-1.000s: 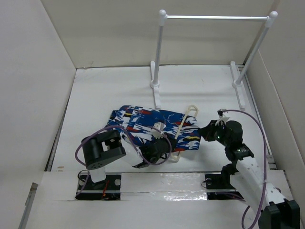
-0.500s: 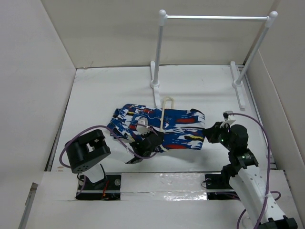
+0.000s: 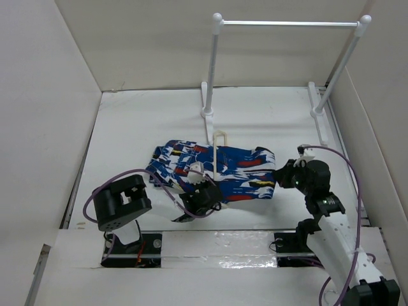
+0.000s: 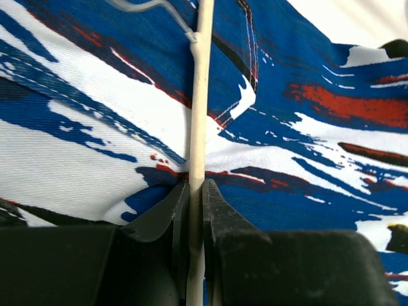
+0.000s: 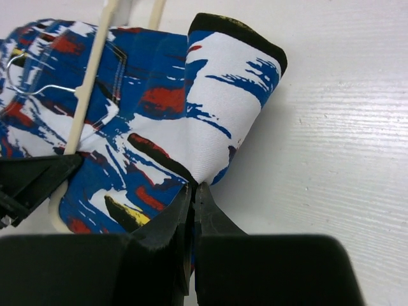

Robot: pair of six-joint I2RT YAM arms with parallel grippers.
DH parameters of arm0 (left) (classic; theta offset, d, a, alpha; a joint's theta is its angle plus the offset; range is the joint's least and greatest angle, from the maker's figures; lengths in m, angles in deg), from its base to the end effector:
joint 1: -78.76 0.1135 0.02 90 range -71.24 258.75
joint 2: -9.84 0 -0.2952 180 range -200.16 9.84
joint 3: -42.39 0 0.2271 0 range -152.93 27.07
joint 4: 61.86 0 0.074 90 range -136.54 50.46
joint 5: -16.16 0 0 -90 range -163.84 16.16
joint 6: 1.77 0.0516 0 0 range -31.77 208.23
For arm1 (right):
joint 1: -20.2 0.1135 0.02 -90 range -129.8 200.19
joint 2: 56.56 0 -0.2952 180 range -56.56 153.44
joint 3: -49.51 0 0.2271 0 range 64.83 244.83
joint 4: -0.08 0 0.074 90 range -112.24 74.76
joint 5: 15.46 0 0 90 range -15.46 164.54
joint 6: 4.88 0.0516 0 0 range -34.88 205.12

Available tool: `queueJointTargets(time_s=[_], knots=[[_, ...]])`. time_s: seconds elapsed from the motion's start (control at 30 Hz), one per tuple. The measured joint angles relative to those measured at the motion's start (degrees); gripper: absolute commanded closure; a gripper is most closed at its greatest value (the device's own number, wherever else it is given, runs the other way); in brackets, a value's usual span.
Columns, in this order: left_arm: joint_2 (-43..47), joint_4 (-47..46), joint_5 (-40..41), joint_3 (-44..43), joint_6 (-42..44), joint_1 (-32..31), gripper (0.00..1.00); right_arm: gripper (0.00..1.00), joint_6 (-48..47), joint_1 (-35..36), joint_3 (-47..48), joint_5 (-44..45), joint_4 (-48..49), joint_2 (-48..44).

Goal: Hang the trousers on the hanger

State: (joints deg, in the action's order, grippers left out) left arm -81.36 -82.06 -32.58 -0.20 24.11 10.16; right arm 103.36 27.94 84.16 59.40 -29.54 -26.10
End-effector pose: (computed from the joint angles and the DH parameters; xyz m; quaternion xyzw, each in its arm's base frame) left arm 0.1322 -0.2441 0.1846 -0.1488 0.8104 -0.3176 0.4694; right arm 0.1011 0.0273 0.2266 0.0066 0.8410 0.2275 0.4909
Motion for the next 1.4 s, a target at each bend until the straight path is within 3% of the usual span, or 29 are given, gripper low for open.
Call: queueJointTargets(time_s=[0.17, 0.43, 0.6, 0.97, 1.07, 1.1, 1.17, 1.23, 1.4], knots=[[-4.15, 11.02, 6.82, -7.41, -3.82, -4.26, 1.00, 1.00, -0.11, -0.98, 2.69, 1.46, 0.90, 4.52], [1.88, 15.52, 5.90, -4.63, -4.04, -5.66, 1.00, 1.00, -1.38, -3.41, 8.39, -0.31, 1.01, 6.08], [5.01, 20.13, 4.96, -4.52, -0.81, -5.99, 1.00, 1.00, -1.57, -4.52, 8.33, -0.24, 2.99, 10.14], [6.23, 26.34, 7.69, -7.45, 1.31, -5.97, 1.00, 1.00, -1.57, -4.70, 3.41, 0.33, 5.81, 7.26], [6.58, 28.59, 9.53, -9.46, 2.34, -6.43, 1.00, 0.65, -1.60, -4.70, 2.23, 0.81, 5.40, 7.43], [7.06, 29.07, 10.27, -9.94, 2.89, -6.93, 1.00, 0.40, -1.66, -4.74, 2.25, 1.01, 5.35, 7.28], [8.63, 30.05, 12.15, -10.56, 4.00, -8.02, 1.00, 0.24, -2.23, -4.81, 2.91, 1.29, 5.03, 6.43], [10.82, 30.67, 14.03, -10.73, 5.35, -9.07, 1.00, 0.18, -3.15, -5.05, 5.66, 0.98, 3.30, 6.05], [16.44, 32.17, 17.00, -10.73, 7.80, -11.93, 1.00, 0.23, -3.15, -1.92, 14.12, -0.44, 2.80, 4.94]])
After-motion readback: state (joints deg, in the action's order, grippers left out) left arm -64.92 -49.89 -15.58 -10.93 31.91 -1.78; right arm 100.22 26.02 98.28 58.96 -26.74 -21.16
